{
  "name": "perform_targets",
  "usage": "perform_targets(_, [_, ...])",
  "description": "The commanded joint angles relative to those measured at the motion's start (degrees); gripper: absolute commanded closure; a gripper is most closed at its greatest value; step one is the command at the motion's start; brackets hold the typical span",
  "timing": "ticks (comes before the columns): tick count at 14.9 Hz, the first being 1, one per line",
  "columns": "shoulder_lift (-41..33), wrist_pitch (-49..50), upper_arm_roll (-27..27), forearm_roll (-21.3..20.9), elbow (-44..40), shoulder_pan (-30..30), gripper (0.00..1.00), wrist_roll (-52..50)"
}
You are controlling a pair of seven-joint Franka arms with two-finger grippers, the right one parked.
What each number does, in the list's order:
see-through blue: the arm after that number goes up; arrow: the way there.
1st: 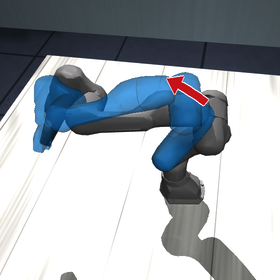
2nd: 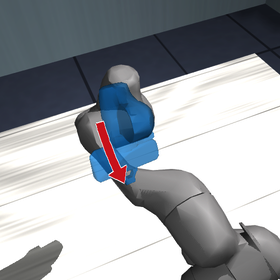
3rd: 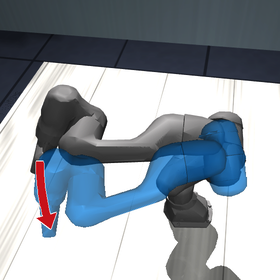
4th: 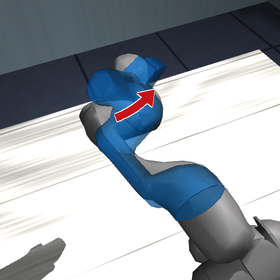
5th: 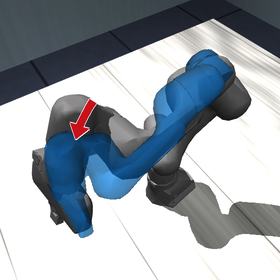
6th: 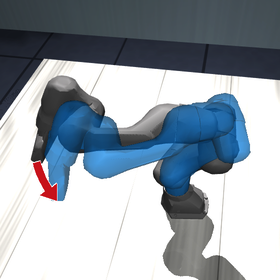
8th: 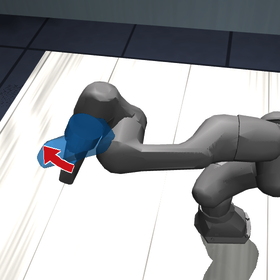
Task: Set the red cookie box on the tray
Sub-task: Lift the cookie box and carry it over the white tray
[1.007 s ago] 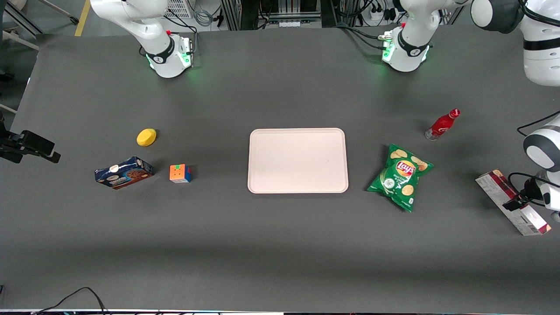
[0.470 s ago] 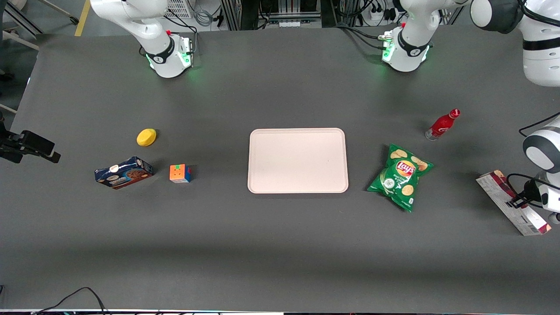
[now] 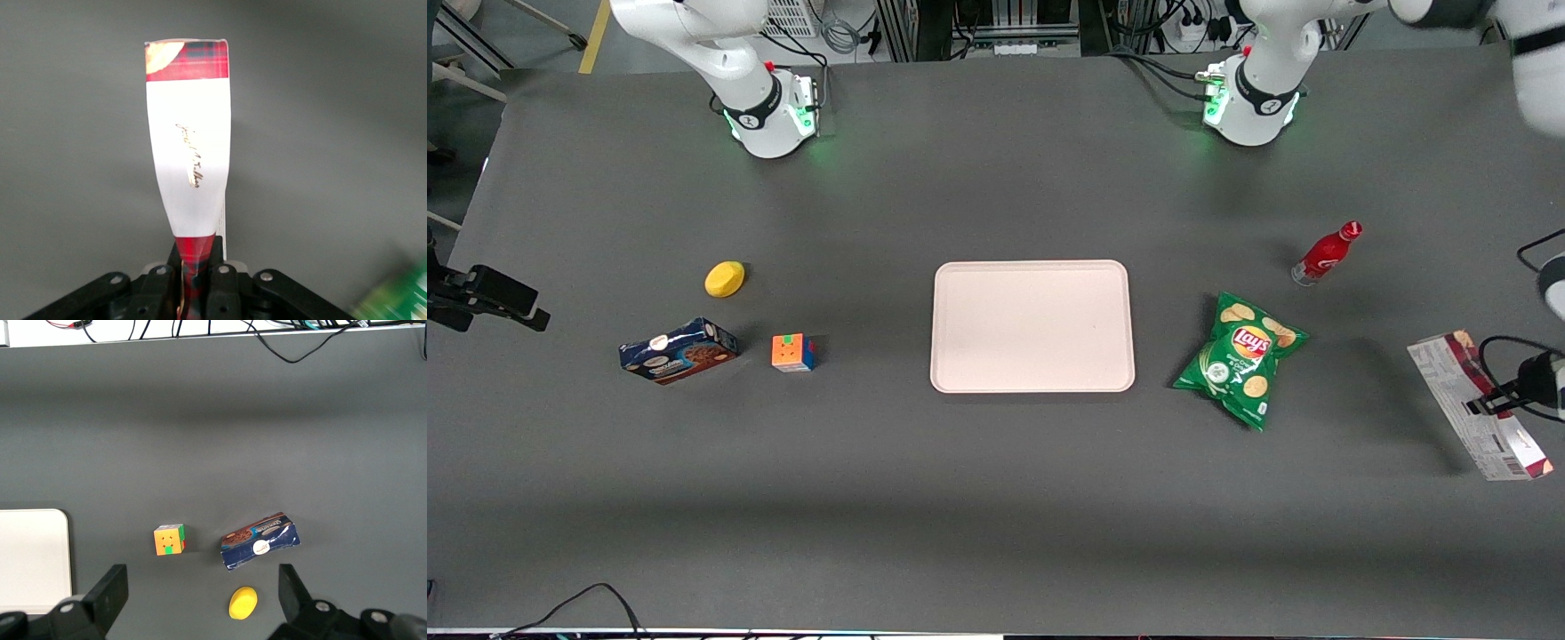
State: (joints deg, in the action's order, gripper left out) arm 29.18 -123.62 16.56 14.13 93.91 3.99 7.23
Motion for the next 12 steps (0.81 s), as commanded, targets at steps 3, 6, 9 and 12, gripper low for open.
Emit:
perform_targets(3, [-14.92,17.16,-9.33,-3.39,-2.67,-8.28,1.00,0.24])
perform_targets(6, [-17.31,19.29,-16.71,-5.07,-2.77,-12.41,1.00,-2.11])
perform_targets(9, [-17.05,18.16,-28.29,-11.27,-2.86,-13.57,1.00,-18.42])
perform_targets(12, [-15.12,14.82,-37.20,-17.46,-1.37,-13.65,1.00,-30.66])
